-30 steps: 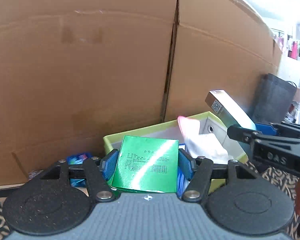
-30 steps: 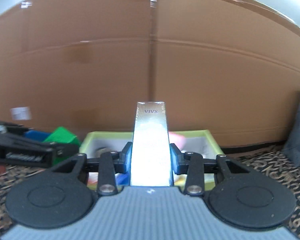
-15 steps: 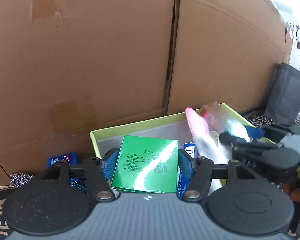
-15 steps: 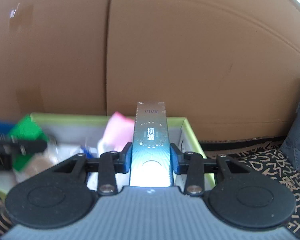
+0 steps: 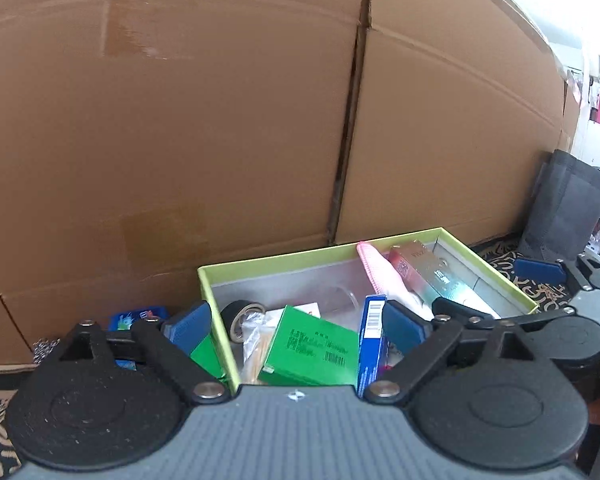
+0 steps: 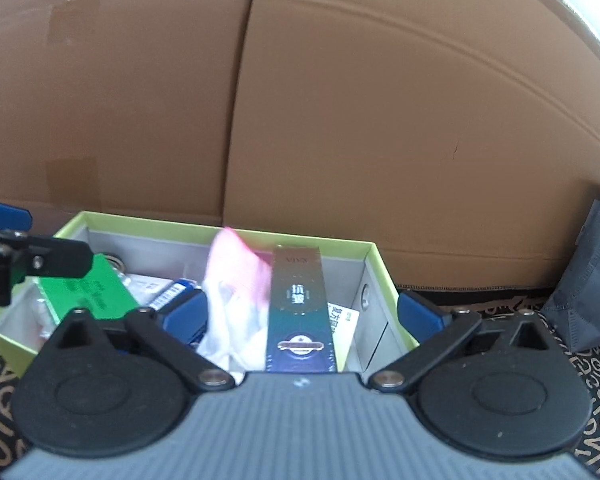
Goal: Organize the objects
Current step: 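Move both tools back toward the steel wool and copper box, then grasp the copper box with the right gripper while the left grasps the steel wool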
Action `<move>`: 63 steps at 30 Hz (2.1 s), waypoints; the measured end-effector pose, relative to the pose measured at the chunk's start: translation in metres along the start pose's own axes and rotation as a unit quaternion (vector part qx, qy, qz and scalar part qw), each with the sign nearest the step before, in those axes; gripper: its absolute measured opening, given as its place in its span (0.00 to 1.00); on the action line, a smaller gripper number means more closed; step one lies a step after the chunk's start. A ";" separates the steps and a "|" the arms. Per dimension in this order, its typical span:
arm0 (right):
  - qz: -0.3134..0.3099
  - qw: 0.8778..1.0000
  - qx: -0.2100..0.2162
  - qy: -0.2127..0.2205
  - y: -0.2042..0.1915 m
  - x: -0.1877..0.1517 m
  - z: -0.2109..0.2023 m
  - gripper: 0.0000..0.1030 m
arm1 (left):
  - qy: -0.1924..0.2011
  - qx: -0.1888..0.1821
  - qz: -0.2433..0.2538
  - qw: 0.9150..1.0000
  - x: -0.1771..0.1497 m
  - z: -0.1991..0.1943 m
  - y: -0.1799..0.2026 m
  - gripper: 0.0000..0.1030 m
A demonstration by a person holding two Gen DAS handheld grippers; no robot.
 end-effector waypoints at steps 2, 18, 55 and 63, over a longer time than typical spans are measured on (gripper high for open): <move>0.000 1.000 -0.001 0.001 -0.003 0.001 -0.009 1.00 | 0.001 0.001 0.001 1.000 -0.002 -0.009 -0.004 0.92; 0.047 0.996 0.054 0.058 -0.088 0.018 -0.073 1.00 | 0.007 0.062 -0.058 0.996 -0.056 -0.111 -0.120 0.92; -0.197 0.961 0.194 -0.008 -0.289 0.052 0.063 0.86 | 0.005 0.087 -0.054 0.995 -0.011 -0.007 -0.200 0.92; -0.188 0.957 0.215 -0.055 -0.280 0.056 0.052 0.56 | -0.006 0.100 -0.038 0.994 -0.002 0.038 -0.191 0.91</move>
Point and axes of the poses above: each gripper's, at about its wrist camera, not at the fingertips, and z roughly the way its jaws point, y to its right, x to its top, the point moved 5 cm from there along z, roughly the way its jaws point, and after that the axes turned 12 degrees about -z, right-handed, at the moved point
